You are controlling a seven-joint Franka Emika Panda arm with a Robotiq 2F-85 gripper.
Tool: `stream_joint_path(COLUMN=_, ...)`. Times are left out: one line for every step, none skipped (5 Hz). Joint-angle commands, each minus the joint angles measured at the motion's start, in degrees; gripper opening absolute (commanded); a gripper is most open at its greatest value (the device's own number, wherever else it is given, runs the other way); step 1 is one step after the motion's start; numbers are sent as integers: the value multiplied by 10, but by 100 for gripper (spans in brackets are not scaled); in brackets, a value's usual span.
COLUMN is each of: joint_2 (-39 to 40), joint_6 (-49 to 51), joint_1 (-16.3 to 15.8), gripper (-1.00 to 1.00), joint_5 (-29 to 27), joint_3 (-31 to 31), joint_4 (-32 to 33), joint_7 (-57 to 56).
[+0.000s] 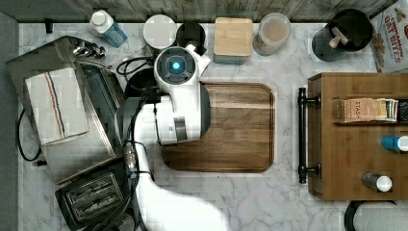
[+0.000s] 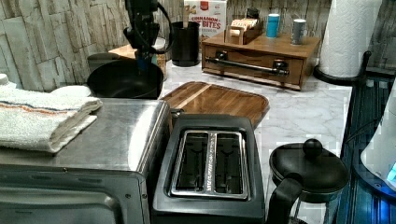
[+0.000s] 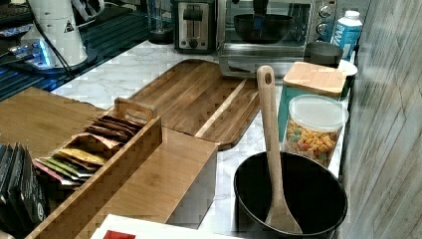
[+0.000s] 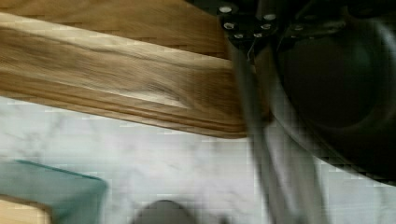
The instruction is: Put the bowl in the oven.
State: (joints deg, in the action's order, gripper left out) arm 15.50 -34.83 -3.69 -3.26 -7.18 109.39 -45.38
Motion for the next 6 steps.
stream_joint_path(joint_2=39, joint_6=-30, joint_1=-28, gripper=-100, joint_5=-56, joint_3=-71, joint_4=-95, joint_7=-101)
stream_joint_path(joint_2=48, joint_6=-16, joint_1=-17, gripper=-100, joint_5=-109, joint_3=-91, joint_4=-108, joint_7=-135)
stream_joint_path(joint_2=78, joint_6=11, joint_1=-2, gripper=-100, joint_5=-161, joint_3=-110, joint_4=-136, joint_7=-169)
stream_joint_path(joint_2=107, joint_6=14, joint_1=8, gripper=-100, joint_5=-180, joint_3=-119, joint_4=-155, joint_7=-181)
stream_joint_path(joint_2=151, joint_6=43, joint_1=11, gripper=-100, joint_5=-189, joint_3=-119, joint_4=-199, joint_7=-178)
stream_joint_path(joint_2=200, joint_6=97, joint_1=15, gripper=-100, joint_5=-196, joint_3=-118, joint_4=-250, joint_7=-175)
